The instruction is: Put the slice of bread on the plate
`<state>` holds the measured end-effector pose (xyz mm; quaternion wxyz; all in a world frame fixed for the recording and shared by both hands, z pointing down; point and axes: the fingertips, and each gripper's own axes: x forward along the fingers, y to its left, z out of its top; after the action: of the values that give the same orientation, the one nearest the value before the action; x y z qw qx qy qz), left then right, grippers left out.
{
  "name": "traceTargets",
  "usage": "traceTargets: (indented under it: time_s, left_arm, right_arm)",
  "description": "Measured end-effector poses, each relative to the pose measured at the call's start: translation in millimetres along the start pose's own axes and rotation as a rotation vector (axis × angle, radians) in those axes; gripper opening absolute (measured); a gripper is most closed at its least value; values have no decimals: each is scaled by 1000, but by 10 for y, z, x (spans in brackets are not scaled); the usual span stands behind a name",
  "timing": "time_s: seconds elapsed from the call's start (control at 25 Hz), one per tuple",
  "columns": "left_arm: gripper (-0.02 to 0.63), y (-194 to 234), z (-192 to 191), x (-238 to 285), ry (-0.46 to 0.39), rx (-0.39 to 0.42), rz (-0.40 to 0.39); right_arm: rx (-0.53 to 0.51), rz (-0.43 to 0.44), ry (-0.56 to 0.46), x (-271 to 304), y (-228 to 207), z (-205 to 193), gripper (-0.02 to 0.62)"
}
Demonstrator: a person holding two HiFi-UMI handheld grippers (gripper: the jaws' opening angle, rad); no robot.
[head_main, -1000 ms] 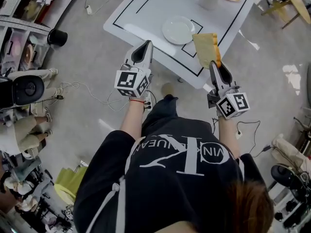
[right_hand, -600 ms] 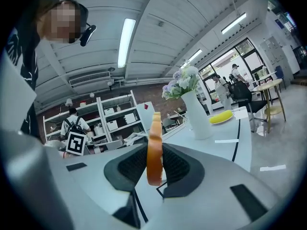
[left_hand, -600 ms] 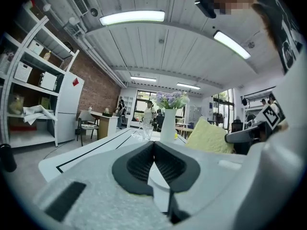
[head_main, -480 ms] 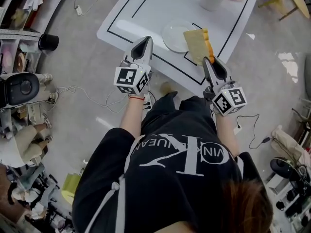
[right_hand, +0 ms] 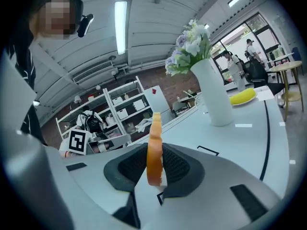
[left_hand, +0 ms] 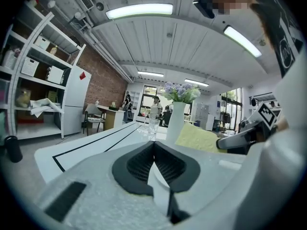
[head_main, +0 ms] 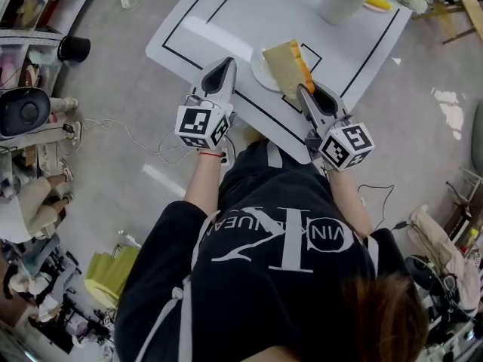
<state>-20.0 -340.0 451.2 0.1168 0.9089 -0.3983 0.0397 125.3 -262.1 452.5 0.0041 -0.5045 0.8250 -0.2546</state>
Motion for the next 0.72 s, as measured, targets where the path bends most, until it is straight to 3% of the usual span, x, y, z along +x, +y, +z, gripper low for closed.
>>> traceTargets:
  time_s: [0.4, 0.72]
  left_arm:
    - [9, 115, -93, -51, 12, -35, 100]
    - [9, 164, -167, -11, 8, -48, 141]
  right_arm:
    - [153, 88, 75, 317, -69, -85, 91]
    - [263, 89, 121, 395, -280, -225, 93]
